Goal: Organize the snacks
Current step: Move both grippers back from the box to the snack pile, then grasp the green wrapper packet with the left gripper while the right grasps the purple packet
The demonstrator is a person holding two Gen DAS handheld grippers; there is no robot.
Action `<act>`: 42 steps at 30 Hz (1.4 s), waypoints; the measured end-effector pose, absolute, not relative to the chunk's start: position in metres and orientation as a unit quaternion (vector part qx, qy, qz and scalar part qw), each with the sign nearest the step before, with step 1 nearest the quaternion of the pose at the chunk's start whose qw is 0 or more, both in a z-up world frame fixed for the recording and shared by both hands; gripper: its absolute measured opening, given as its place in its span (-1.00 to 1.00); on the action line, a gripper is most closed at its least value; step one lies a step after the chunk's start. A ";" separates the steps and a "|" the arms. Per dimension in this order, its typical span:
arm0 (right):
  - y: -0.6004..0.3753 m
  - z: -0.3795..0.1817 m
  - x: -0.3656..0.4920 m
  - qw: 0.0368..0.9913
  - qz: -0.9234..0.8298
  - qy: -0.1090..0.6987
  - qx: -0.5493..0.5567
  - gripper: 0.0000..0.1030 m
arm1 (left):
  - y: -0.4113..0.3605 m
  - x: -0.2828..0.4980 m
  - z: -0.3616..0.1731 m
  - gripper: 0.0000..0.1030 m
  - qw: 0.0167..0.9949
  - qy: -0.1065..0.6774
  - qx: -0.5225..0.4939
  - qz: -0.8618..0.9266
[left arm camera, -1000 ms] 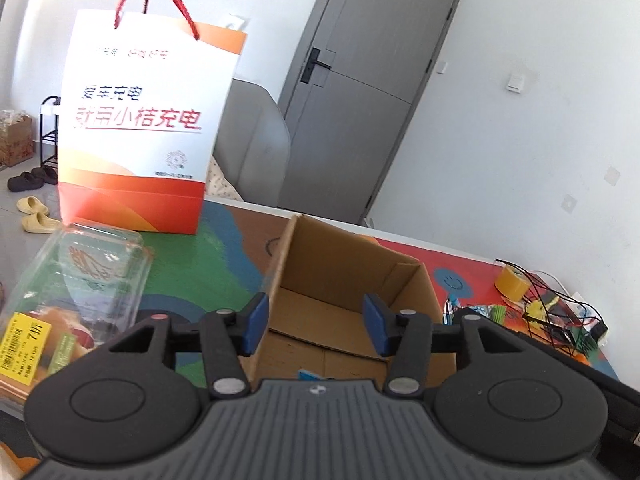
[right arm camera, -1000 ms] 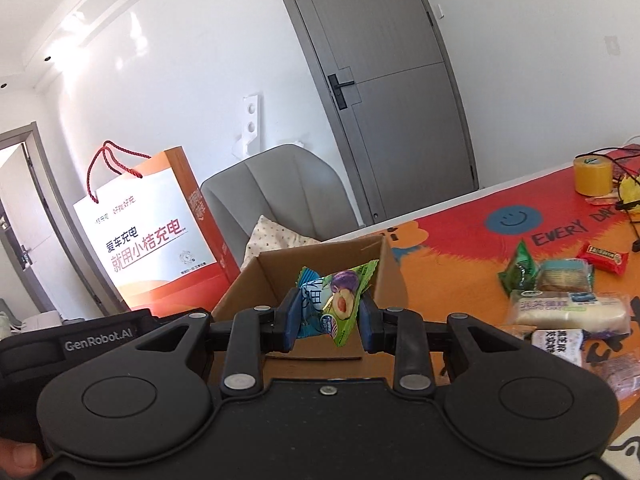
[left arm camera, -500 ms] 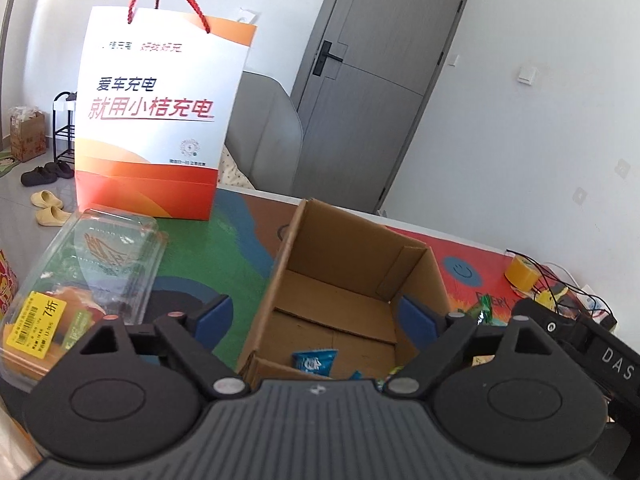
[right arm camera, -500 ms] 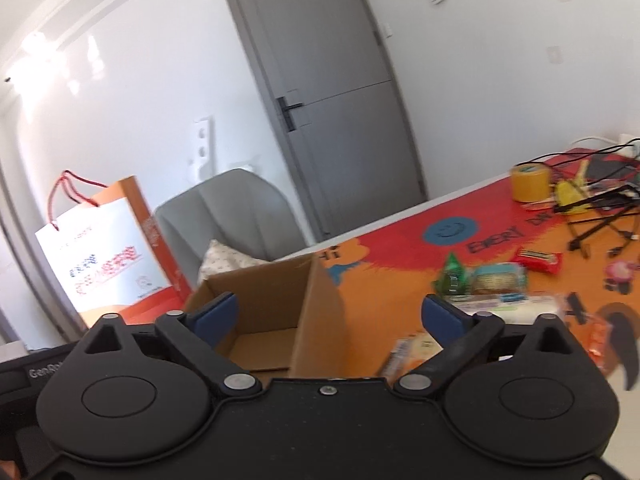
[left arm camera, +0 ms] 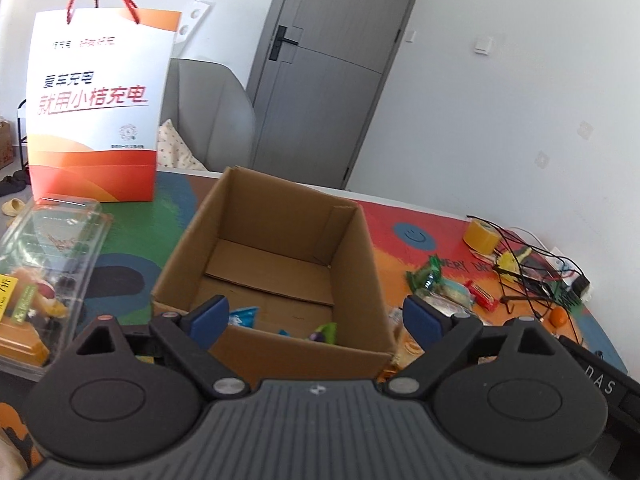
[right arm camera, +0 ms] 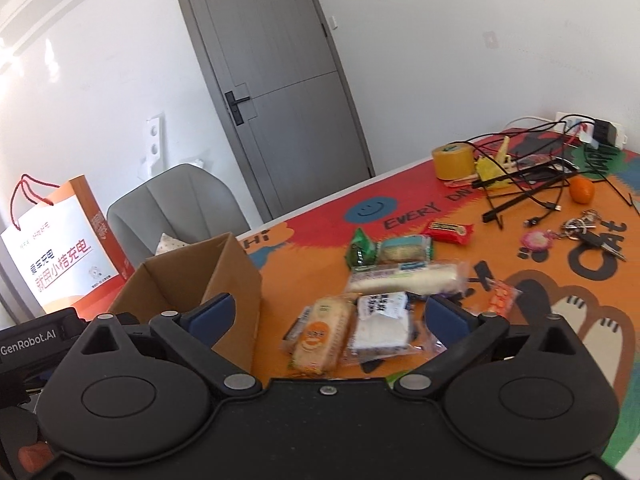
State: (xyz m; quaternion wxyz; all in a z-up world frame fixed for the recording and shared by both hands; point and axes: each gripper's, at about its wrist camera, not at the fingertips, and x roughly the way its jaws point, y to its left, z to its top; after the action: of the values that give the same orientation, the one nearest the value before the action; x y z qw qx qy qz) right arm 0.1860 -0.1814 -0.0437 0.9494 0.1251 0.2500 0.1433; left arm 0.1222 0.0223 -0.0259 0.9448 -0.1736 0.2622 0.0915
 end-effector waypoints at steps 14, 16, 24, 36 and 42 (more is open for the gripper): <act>-0.235 -0.057 0.177 0.952 0.108 0.251 0.142 1.00 | -0.028 0.129 -0.030 0.81 0.949 0.275 -0.147 0.040; -0.242 -0.059 0.177 0.951 0.106 0.252 0.146 1.00 | -0.034 0.130 -0.032 0.80 0.949 0.277 -0.147 0.035; -0.266 -0.072 0.179 0.946 0.101 0.263 0.162 1.00 | -0.054 0.136 -0.041 0.76 0.948 0.286 -0.138 0.022; -0.280 -0.097 0.188 0.938 0.099 0.285 0.170 0.86 | -0.086 0.152 -0.064 0.61 0.943 0.309 -0.125 -0.002; -0.291 -0.106 0.191 0.937 0.089 0.291 0.171 0.72 | -0.097 0.168 -0.081 0.61 0.935 0.333 -0.122 -0.010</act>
State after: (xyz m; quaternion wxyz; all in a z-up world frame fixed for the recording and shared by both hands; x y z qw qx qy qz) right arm 0.1907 -0.2905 -0.1063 0.9371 0.1705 0.2914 0.0886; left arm 0.1680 -0.0968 -0.0814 0.9349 -0.1225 0.3328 -0.0101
